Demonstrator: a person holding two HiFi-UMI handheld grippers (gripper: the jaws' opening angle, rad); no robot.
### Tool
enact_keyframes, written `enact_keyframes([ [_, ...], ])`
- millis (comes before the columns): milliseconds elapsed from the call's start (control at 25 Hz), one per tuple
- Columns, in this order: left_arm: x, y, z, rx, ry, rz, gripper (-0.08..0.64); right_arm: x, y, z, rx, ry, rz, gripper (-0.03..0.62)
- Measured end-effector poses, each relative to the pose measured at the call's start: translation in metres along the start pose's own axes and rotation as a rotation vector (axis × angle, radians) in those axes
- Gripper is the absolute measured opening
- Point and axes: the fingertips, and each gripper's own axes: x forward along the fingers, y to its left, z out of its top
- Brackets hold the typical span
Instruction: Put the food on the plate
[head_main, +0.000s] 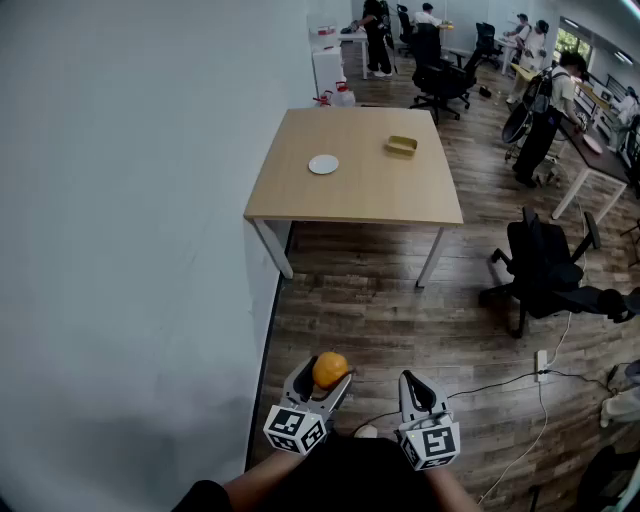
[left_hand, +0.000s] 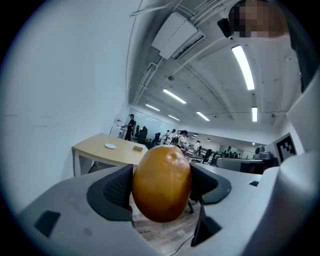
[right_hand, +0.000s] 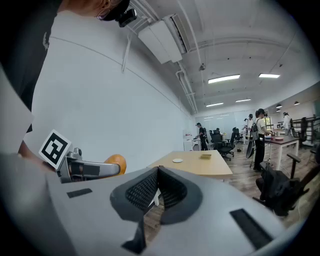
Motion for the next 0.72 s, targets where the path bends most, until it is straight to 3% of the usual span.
enact_keyframes([
  [200,0.003,-0.002,-0.001,0.023,0.004,0.031,0.328,-0.003,-0.015,0.000,0.014,-0.010,-0.017,0.060],
  [320,0.011,-0.007,-0.006,0.028,0.015,0.034,0.328,-0.006,-0.032,-0.004,0.078,-0.031,-0.027,0.060],
  [600,0.068,-0.036,-0.014,0.056,0.061,-0.084,0.328,0.001,-0.074,-0.016,0.125,-0.009,-0.070,0.060],
  [720,0.106,-0.038,-0.012,0.083,0.060,-0.129,0.328,0.014,-0.100,-0.012,0.100,-0.027,-0.146,0.060],
])
